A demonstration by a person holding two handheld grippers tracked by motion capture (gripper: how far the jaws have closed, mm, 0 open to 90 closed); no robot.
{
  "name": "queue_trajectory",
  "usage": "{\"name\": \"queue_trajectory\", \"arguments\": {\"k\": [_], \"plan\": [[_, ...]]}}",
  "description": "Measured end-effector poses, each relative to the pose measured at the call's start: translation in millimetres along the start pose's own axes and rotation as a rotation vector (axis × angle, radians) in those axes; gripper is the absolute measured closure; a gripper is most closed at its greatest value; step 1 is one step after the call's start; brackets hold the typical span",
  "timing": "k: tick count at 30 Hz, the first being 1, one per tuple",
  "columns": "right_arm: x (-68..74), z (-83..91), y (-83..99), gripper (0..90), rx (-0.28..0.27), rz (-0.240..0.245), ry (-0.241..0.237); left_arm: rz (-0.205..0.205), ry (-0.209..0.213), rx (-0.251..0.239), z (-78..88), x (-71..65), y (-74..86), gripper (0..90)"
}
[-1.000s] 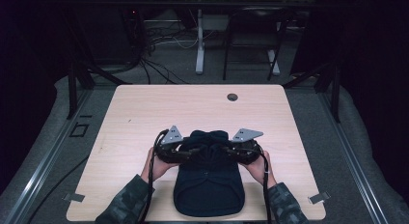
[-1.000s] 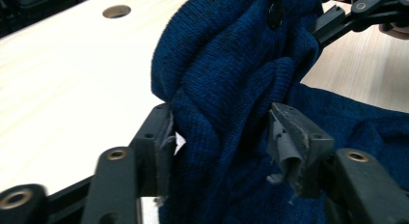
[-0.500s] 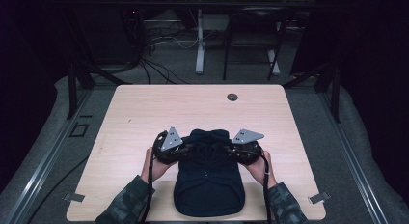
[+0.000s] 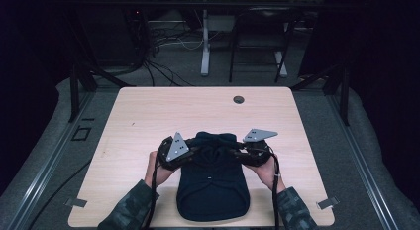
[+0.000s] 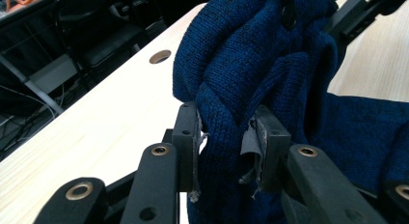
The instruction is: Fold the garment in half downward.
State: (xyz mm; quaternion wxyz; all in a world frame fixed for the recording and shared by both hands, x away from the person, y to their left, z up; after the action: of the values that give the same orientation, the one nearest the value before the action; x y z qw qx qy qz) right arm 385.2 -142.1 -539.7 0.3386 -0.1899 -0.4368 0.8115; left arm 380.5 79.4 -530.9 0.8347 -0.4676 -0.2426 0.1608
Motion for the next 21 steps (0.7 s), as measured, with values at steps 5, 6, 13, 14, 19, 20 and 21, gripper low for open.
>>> {"name": "queue_trajectory", "arguments": {"k": [5,6,13,14,19,20,21], "plan": [[3.8,4.0,-3.2,70.8,-0.037,0.052,0.057,0.053,0.066,-0.006,-0.3,1.9,0.2,61.8],[4.8,4.9,-4.0,71.0,-0.048,0.062,0.068,0.077,0.085,-0.008,-1.1,2.6,1.0,57.7],[11.2,8.5,-6.3,71.3,-0.080,0.128,0.110,0.144,0.137,-0.006,-4.9,8.5,9.5,65.7],[11.8,9.7,-6.5,71.3,-0.090,0.131,0.120,0.134,0.122,-0.011,-3.6,8.6,7.9,67.8],[14.4,15.8,-9.3,70.6,-0.122,0.178,0.165,-0.005,-0.005,-0.032,3.2,2.4,-5.6,70.0],[13.9,16.8,-9.6,70.1,-0.132,0.186,0.174,-0.037,-0.024,-0.043,4.4,1.2,-8.6,70.0],[12.8,18.1,-9.2,69.6,-0.134,0.199,0.172,-0.048,-0.032,-0.049,4.8,0.6,-9.8,70.1]]}}
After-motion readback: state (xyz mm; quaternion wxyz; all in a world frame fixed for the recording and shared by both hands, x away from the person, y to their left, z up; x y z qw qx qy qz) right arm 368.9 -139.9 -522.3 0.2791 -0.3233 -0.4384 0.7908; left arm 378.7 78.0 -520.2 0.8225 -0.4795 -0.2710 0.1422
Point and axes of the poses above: each handheld gripper's, and its own axes: z roughly backward along the jaws, y roughly out of its underside, x roughly to its left, the point moved 5 cm from there along -z, roughly forward along the jaws, and after that the axes turned 5 degrees about y, right-handed, at the moved point
